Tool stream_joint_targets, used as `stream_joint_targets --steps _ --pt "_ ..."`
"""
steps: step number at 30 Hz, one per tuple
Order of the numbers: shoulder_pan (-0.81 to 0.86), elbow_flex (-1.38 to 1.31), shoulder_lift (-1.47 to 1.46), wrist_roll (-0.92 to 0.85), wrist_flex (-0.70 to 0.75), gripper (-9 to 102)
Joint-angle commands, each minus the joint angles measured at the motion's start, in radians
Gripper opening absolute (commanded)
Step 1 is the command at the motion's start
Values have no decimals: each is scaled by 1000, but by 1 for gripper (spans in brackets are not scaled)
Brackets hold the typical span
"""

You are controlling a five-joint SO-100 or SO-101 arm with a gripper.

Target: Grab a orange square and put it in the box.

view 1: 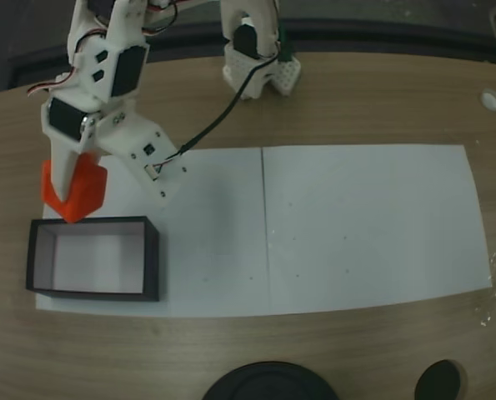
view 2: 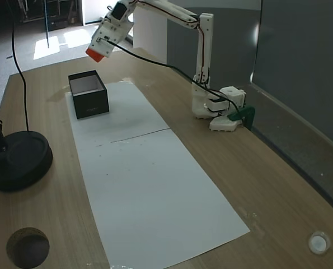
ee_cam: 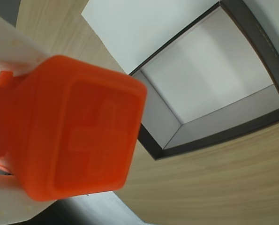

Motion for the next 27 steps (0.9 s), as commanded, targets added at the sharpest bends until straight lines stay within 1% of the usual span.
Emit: stream_joint_targets --steps 1,8,12,18,20,24,26,27 --pt "5 -92 -32 6 -15 6" --pt "-2 -126 -170 8 -51 6" --pt "0 -126 -216 8 -83 6" --pt "-25 -124 -279 0 -92 6" --pt "-38 -126 -302 0 -91 11" --pt "-51 -118 -336 -5 -77 30" --pt "-54 -117 -344 -29 -69 35" --pt "-54 -117 -344 -35 -63 36"
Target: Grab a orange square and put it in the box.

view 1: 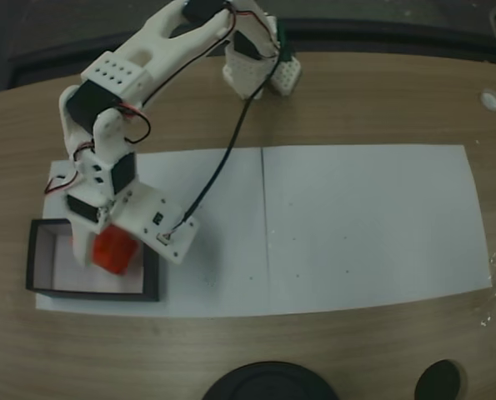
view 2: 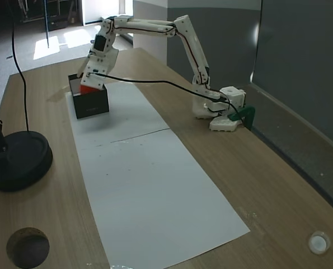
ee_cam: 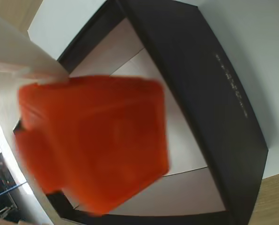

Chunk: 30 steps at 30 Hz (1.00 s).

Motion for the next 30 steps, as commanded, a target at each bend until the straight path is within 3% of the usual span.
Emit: stream_joint_targets --steps 1,5,11,20,26,30 --pt "-9 -55 26 -15 11 35" --pt "-2 -66 43 -15 25 29" --pt "-49 -55 201 -14 153 4" --pt "-393 -51 683 84 426 3" --pt "-719 199 1072 149 425 3" --pt "-793 454 1304 155 408 3"
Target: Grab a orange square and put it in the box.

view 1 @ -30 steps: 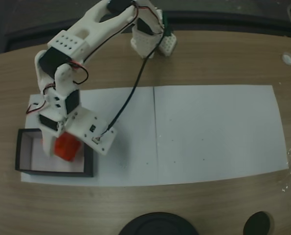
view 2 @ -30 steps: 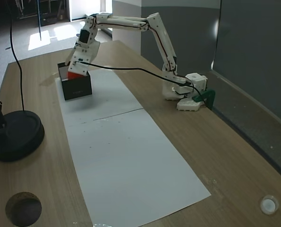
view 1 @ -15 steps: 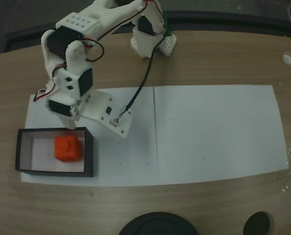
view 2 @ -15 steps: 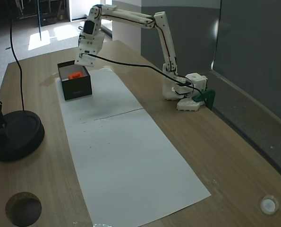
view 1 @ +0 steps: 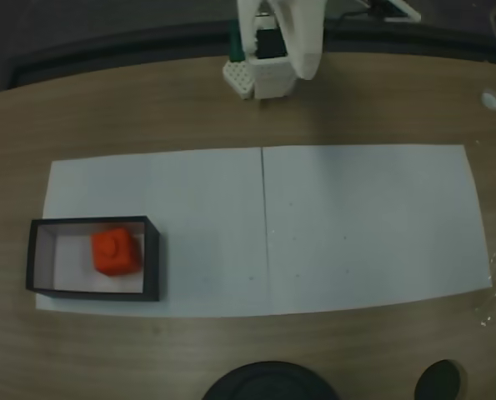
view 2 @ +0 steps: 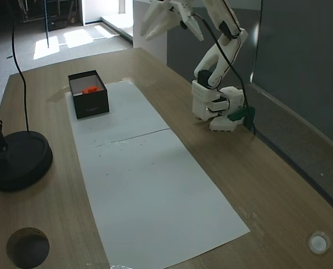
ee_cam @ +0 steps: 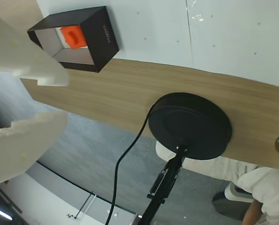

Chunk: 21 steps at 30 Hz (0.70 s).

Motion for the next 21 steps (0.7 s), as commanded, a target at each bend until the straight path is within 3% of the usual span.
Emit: stream_joint_targets --steps 1,10,21 --pt "-15 186 161 0 -31 3" --pt "-14 615 676 -6 -160 3" --pt "-14 744 922 -8 -281 0"
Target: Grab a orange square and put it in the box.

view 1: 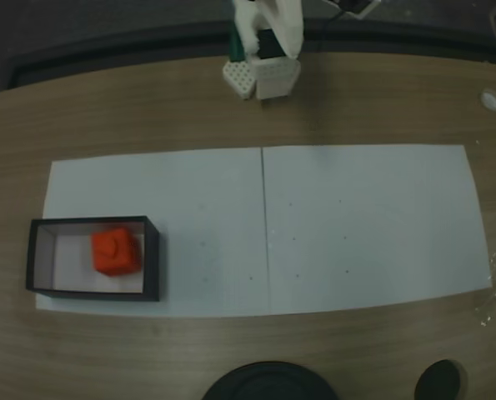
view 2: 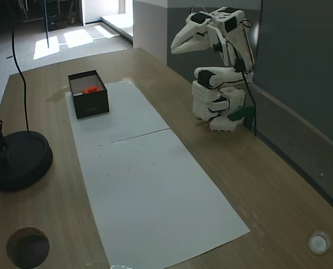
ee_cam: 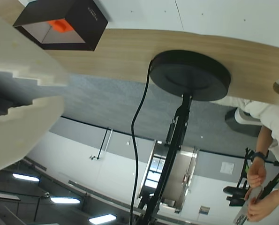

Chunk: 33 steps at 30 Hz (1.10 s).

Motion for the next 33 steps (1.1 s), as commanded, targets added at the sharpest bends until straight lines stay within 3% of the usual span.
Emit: stream_joint_targets --steps 1,7,16,33 --pt "5 2 17 -3 -57 0" --pt "5 133 61 0 -164 0" --pt "5 546 152 8 -431 0" --pt "-11 933 147 9 -425 0"
